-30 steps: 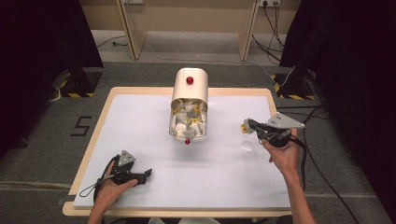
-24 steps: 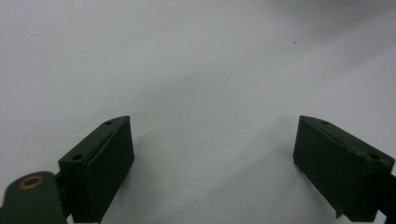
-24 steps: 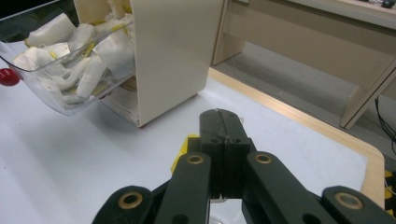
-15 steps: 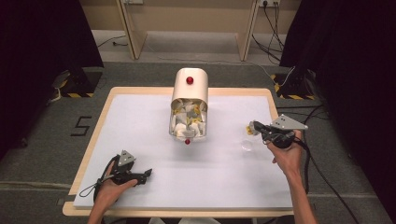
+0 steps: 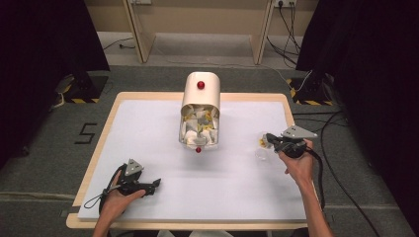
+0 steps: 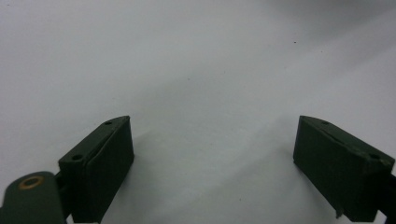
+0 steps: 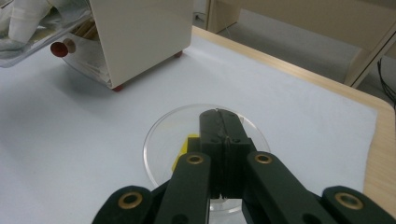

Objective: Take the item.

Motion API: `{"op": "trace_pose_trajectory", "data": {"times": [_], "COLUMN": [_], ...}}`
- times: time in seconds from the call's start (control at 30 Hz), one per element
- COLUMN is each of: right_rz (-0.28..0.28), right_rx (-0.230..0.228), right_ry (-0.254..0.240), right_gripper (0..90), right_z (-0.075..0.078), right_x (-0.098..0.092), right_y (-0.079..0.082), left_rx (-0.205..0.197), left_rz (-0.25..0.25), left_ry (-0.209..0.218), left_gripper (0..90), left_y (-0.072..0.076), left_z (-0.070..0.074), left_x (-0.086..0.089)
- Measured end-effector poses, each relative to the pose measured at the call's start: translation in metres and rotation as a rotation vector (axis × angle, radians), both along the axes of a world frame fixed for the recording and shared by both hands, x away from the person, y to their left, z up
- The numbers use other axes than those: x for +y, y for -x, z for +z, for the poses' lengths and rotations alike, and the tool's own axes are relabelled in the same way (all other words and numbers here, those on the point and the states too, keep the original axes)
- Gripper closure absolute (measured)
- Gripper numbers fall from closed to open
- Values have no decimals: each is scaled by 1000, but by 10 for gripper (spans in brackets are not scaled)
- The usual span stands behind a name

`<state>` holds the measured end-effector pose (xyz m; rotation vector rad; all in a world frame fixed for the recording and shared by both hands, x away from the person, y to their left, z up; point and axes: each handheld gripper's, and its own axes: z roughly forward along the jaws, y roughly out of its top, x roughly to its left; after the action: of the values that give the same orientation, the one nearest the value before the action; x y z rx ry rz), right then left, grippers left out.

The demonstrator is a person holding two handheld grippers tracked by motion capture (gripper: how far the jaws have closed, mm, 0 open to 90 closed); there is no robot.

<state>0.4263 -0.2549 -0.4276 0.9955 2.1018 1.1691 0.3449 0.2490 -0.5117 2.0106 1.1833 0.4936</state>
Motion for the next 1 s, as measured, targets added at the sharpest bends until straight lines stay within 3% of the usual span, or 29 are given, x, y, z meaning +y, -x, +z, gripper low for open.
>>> {"op": "trace_pose_trajectory", "data": {"times": [0.2,0.4,0.53,0.6,0.7,1.0], "right_rz": [7,14,-17,-25,-28,-9], "right_rx": [4,-22,-9,-5,4,-9], "right_ry": [4,-36,-43,-37,-33,-30], "right_gripper": [844,629,440,389,336,299], "right_z": [-2,6,10,11,12,19], "right_x": [2,4,5,6,9,21], "right_y": [-1,0,1,1,2,12], "left_rx": [0,0,0,1,1,0], "left_rz": [0,0,0,-1,-1,0], "left_ry": [0,1,1,0,0,0], "left_gripper": [117,117,117,117,117,117], "left_y": [0,0,0,0,0,0], "left_z": [0,0,0,0,0,0], "left_x": [0,0,0,0,0,0]}}
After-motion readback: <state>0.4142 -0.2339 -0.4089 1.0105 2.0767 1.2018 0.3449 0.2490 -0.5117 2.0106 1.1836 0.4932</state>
